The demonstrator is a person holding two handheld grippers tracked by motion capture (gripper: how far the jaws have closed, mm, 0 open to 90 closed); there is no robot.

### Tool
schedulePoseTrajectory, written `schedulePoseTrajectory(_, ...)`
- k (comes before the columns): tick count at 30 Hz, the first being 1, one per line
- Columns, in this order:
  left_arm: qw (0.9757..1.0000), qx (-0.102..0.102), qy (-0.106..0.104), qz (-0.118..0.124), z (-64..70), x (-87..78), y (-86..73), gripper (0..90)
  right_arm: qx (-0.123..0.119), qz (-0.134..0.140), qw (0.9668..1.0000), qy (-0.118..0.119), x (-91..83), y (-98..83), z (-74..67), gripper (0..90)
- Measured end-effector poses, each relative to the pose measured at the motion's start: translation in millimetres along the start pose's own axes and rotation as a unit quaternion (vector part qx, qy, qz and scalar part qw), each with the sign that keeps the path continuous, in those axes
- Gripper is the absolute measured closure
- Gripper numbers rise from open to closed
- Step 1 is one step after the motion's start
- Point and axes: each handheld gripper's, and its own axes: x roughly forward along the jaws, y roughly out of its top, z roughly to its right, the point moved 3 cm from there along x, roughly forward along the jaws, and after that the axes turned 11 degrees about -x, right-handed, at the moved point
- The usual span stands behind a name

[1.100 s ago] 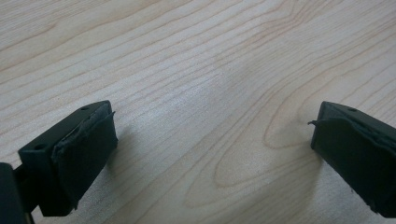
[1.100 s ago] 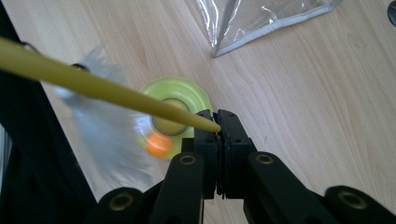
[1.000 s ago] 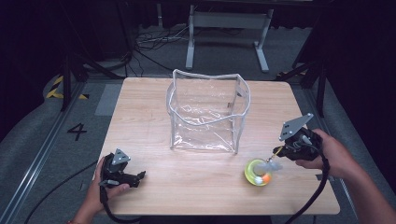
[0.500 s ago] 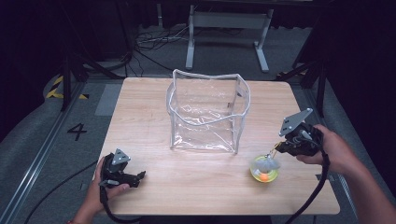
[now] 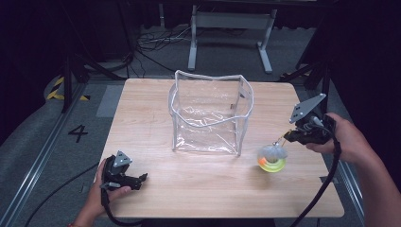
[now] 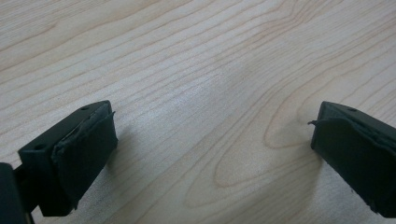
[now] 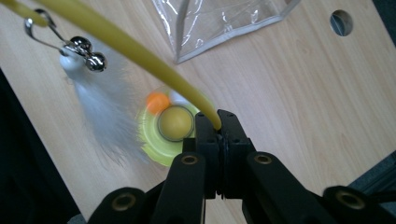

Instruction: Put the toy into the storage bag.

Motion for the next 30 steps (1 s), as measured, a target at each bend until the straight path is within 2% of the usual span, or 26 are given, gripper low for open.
schedulePoseTrajectory(11, 1.0, 0.001, -0.001, 0.0, -0.1, 0.1, 0.1, 0.5, 0.01, 0.006, 0.9996, -0.024, -13.9, 1.5, 27.6, 89.0)
schedulePoseTrajectory(20, 1.0, 0.001, 0.0, -0.001, -0.2, 0.0, 0.1, 0.5, 0.012, 0.008, 0.9997, -0.021, -24.9, 6.6, 41.6, 89.0)
schedulePoseTrajectory(30, 1.0, 0.001, 0.0, -0.001, -0.1, 0.0, 0.1, 0.5, 0.018, -0.018, 0.9993, -0.026, -38.2, 12.5, 57.6, 88.9)
